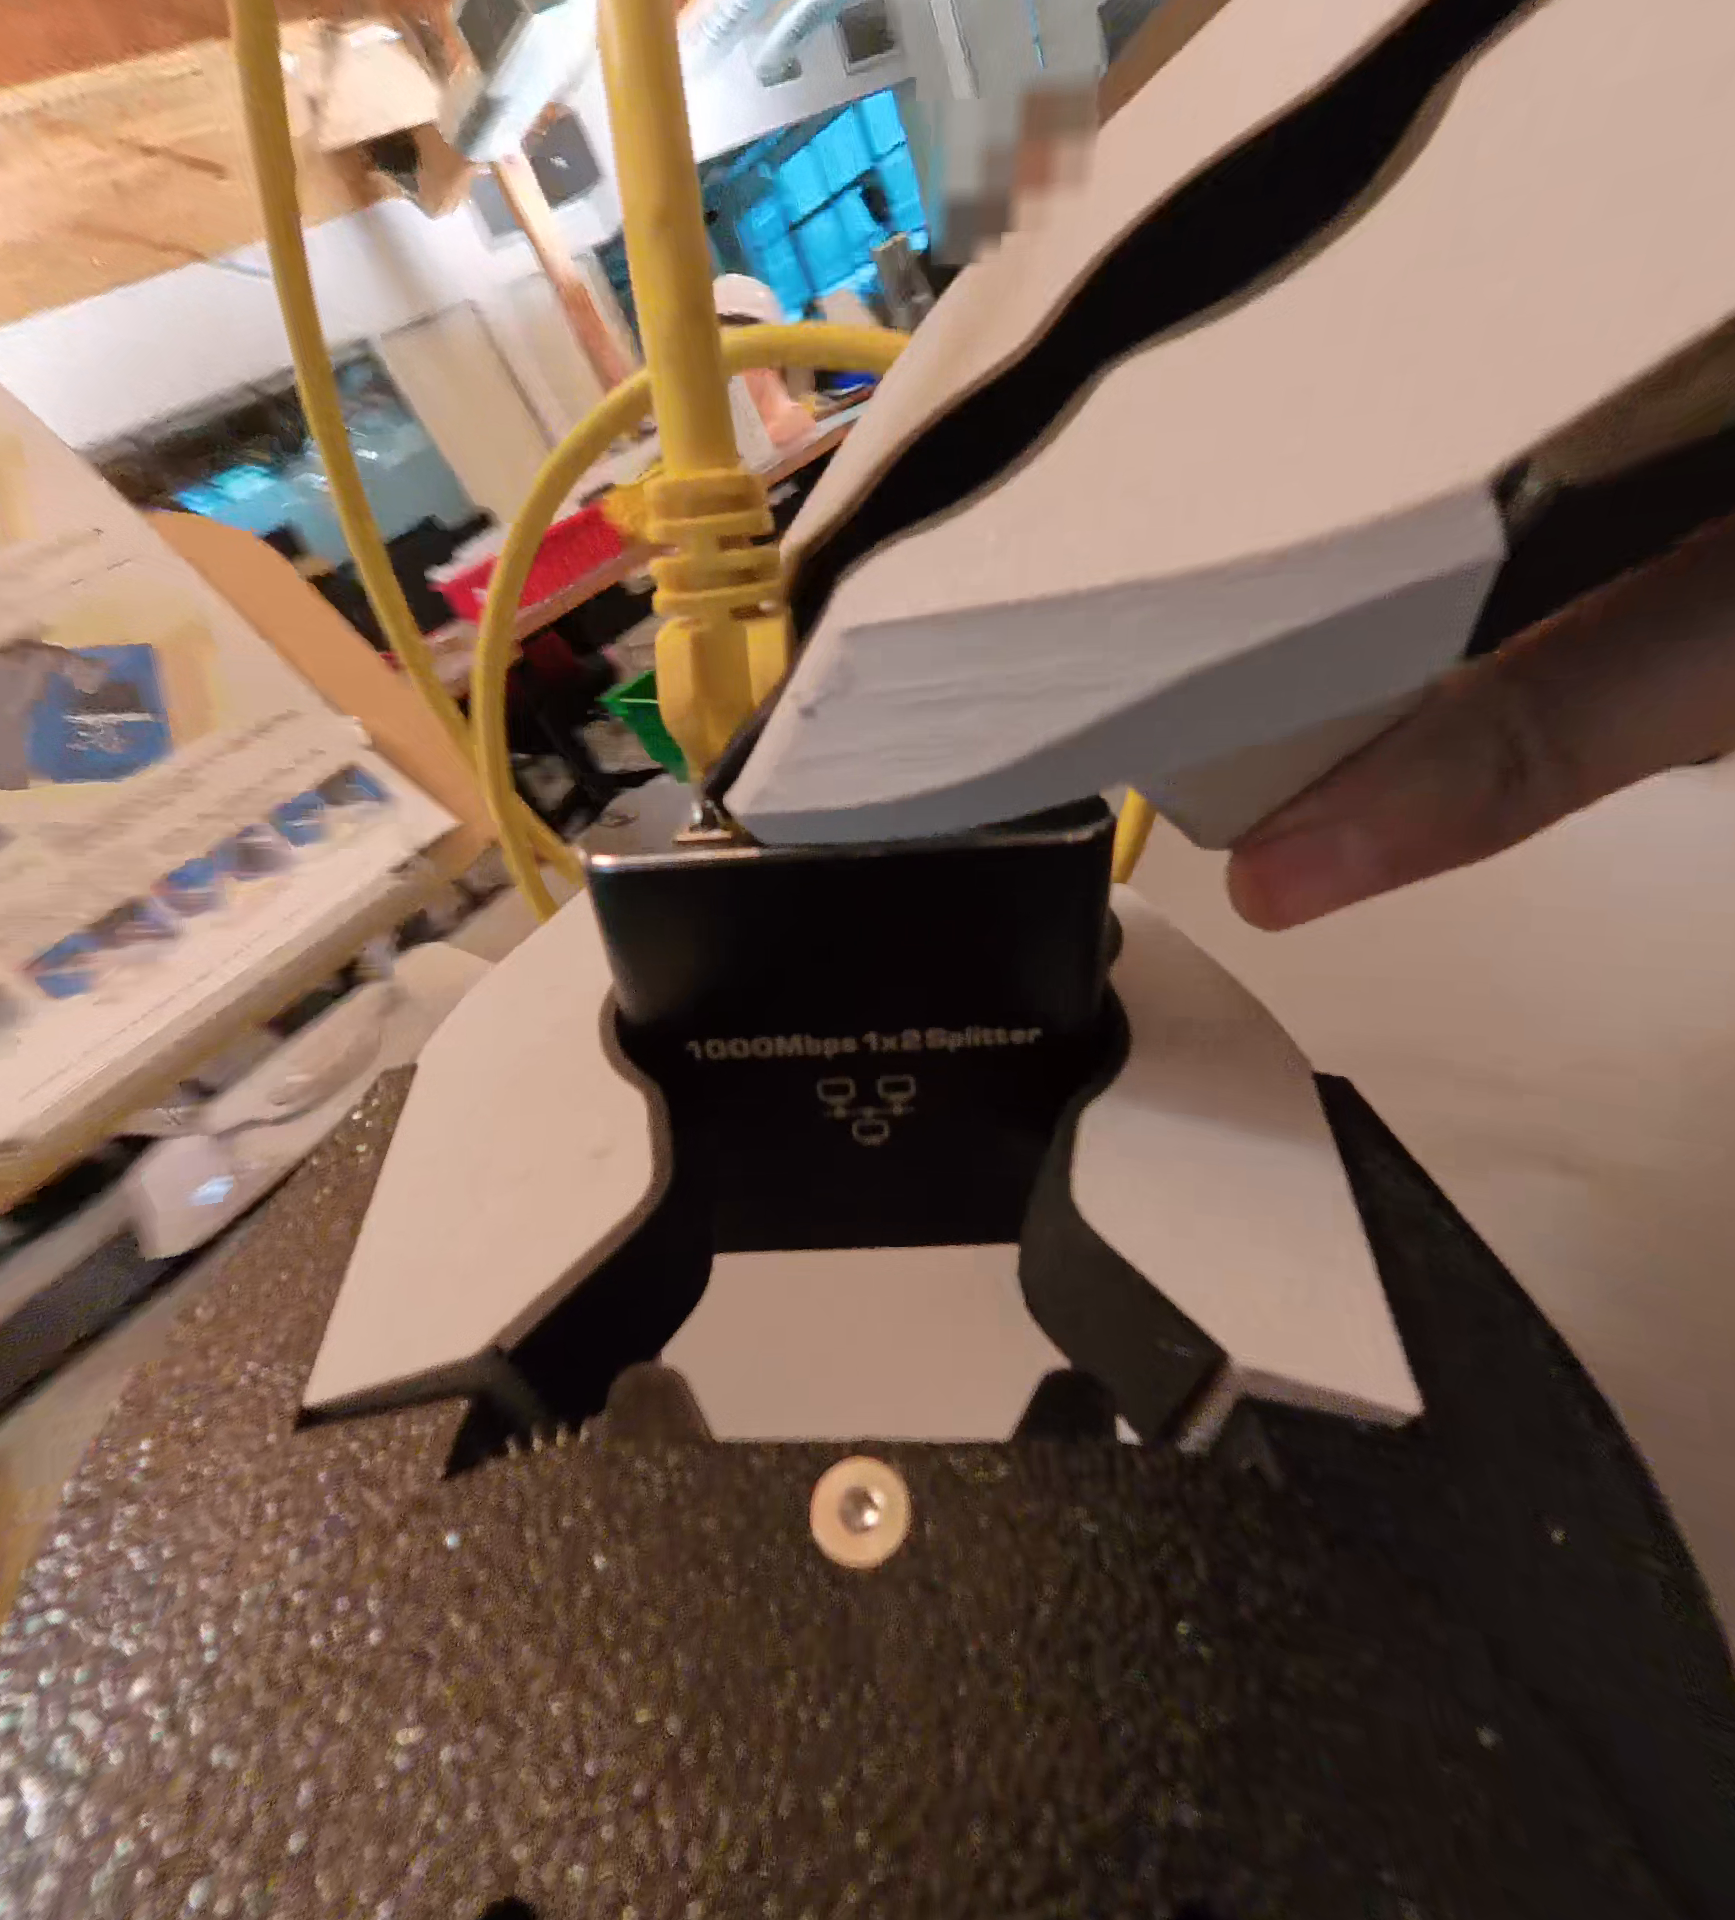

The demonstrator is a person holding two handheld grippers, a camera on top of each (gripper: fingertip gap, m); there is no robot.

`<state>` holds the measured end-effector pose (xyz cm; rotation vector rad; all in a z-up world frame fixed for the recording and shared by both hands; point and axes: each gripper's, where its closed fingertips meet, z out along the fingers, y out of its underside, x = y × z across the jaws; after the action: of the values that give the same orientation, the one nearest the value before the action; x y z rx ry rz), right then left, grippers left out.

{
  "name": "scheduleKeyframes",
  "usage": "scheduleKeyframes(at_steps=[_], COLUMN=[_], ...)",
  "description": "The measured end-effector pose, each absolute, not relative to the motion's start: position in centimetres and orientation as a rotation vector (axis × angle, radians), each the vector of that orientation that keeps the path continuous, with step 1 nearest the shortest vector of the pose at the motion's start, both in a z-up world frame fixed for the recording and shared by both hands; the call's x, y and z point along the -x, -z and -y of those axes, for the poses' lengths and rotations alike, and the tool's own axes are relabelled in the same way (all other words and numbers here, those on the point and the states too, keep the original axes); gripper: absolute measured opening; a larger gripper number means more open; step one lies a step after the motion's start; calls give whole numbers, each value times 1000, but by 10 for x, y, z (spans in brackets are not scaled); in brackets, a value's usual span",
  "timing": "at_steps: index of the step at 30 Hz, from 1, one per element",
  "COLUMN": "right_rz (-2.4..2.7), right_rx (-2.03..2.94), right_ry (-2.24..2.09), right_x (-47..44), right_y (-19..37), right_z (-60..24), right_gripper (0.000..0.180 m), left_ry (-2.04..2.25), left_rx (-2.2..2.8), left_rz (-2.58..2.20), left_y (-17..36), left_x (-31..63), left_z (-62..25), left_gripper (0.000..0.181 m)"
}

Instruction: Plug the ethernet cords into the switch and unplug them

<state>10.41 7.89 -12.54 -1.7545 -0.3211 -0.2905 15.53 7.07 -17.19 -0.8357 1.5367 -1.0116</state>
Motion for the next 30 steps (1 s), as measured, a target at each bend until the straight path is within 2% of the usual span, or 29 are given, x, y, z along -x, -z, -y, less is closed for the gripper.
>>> scheduleKeyframes(at_steps=[2, 7, 11, 16, 22, 27, 30], right_rz=[336, 363, 304, 274, 318, 334, 334], right_rx=[1769, 1778, 1767, 1761, 1797, 1801, 1808], right_ry=[322, 325, 264, 218, 286, 289, 305], right_x=[-105, -103, -105, -102, -106, -104, -105], right_y=[126, 125, 125, 127, 131, 132, 133], right_z=[-79, -78, -78, -80, -80, -80, -80], right_gripper=[12, 12, 12, 12, 12, 12, 12], left_ry=[1114, 935, 1052, 873, 1139, 945, 996], left_rx=[861, 812, 858, 821, 885, 845, 871], left_rz=[-1555, -1529, -1532, -1490, -1547, -1516, -1530], left_y=[173, 171, 171, 171, 178, 178, 181], left_x=[-155, -155, -156, -156, -155, -156, -156], left_z=[-64, -75, -67, -81, -64, -76, -73], left_gripper=[77, 77, 77, 77, 77, 78, 78])
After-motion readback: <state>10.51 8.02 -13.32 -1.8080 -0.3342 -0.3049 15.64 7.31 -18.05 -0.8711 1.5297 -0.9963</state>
